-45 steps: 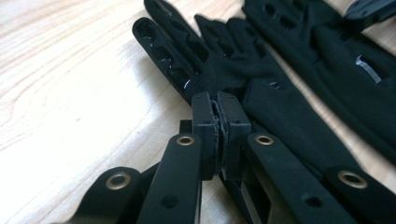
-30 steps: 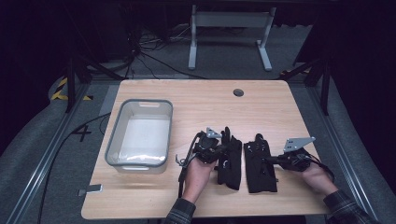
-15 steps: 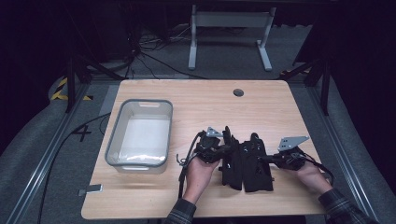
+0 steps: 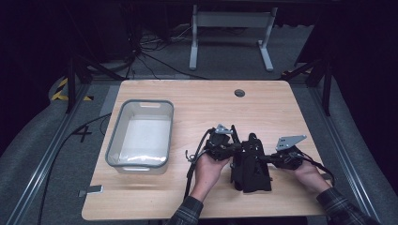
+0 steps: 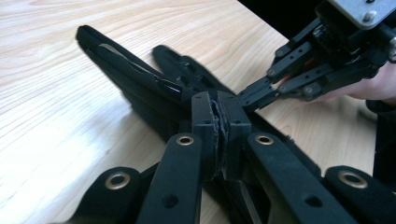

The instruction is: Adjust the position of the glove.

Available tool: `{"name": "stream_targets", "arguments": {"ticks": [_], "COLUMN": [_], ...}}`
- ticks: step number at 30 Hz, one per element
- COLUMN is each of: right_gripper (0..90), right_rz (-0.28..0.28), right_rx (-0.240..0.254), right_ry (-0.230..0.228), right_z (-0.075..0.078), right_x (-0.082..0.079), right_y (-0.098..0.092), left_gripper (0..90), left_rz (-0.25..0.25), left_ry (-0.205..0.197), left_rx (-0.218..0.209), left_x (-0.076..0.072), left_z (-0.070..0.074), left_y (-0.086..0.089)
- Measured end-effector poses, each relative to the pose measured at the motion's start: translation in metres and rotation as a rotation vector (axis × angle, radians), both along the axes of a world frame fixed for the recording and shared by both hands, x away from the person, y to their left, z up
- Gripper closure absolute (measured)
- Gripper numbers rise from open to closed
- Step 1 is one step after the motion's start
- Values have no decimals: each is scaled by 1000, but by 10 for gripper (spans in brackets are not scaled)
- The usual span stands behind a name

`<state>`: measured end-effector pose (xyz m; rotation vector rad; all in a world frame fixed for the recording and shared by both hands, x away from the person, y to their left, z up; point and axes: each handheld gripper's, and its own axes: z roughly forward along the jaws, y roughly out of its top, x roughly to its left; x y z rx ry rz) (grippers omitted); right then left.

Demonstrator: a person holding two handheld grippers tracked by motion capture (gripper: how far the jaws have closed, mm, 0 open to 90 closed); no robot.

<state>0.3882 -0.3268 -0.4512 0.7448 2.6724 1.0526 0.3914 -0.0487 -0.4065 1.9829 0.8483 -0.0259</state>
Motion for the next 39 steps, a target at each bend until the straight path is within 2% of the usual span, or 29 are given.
{"name": "stream_targets", "arguments": {"ticks": [4,8,14,20,27,30,31,32,34,37,39], "right_gripper": [900,900,900,900,900,900,900,900,900,900,900], "right_rz": [19,31,58,20,-39,-44,-43,-43,-43,-43,-35], "right_rx": [0,13,1,41,43,41,41,43,45,57,65], "right_ry": [0,10,0,-21,-20,-22,-25,-27,-24,-26,-25], "right_z": [0,-1,0,9,9,9,9,10,11,12,15], "right_x": [1,3,2,3,4,4,4,4,4,3,2], "right_y": [8,12,21,4,-24,-25,-26,-26,-26,-26,-25], "left_gripper": [871,871,867,860,838,761,761,716,685,716,788], "left_rz": [-28,-31,-46,-51,-79,-101,-103,-111,-121,-123,-114], "left_ry": [-17,-15,-4,0,26,28,25,19,8,-21,-32], "left_rx": [19,28,35,50,43,40,37,35,22,22,35], "left_x": [2,3,5,4,4,4,3,3,1,0,-1], "left_z": [1,0,-5,-9,-20,-23,-23,-23,-19,-12,-7], "left_y": [-11,-16,-24,-32,-52,-59,-61,-62,-62,-56,-47]}}
